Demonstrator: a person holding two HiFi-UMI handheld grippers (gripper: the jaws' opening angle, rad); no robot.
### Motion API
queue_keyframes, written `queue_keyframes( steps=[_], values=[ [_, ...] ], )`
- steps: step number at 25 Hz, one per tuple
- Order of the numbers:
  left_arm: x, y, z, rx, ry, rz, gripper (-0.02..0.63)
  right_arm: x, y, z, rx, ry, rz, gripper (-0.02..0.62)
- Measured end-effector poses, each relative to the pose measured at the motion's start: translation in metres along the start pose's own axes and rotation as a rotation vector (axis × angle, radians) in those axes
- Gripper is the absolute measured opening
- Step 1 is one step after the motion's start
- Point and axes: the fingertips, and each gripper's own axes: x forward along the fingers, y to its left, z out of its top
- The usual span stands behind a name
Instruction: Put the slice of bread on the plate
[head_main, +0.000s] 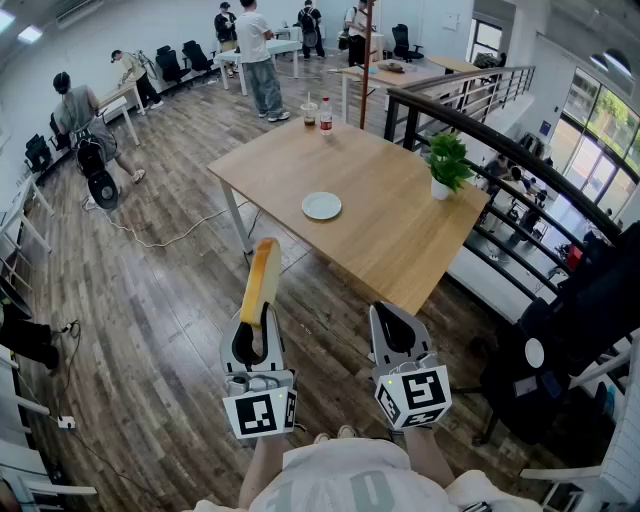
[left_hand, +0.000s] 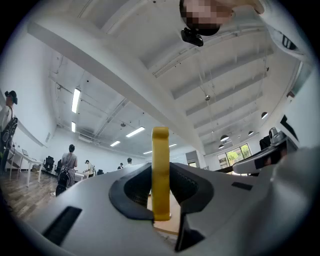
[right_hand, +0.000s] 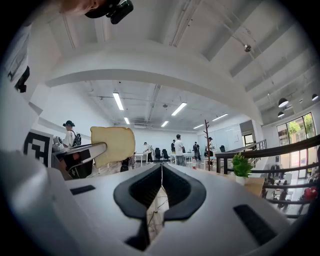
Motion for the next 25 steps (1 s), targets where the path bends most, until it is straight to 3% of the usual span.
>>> queue_keyframes(
  steps=[9, 15, 25],
  values=[
    [0.005, -0.001, -0.004, 0.01, 0.024, -0.006, 0.089, 0.004, -0.008, -0.01, 0.024, 0.034, -0.012, 0.02],
    [0.004, 0.008, -0.012, -0.019, 0.037, 0.044, 0.089, 0.009, -0.012, -0.009, 0.038, 0.016, 0.023, 0.02],
    [0.014, 0.003, -0.027, 0.002, 0.035, 0.066, 0.089, 0.01, -0.051, -0.031, 0.086, 0.01, -0.011, 0.02]
  ],
)
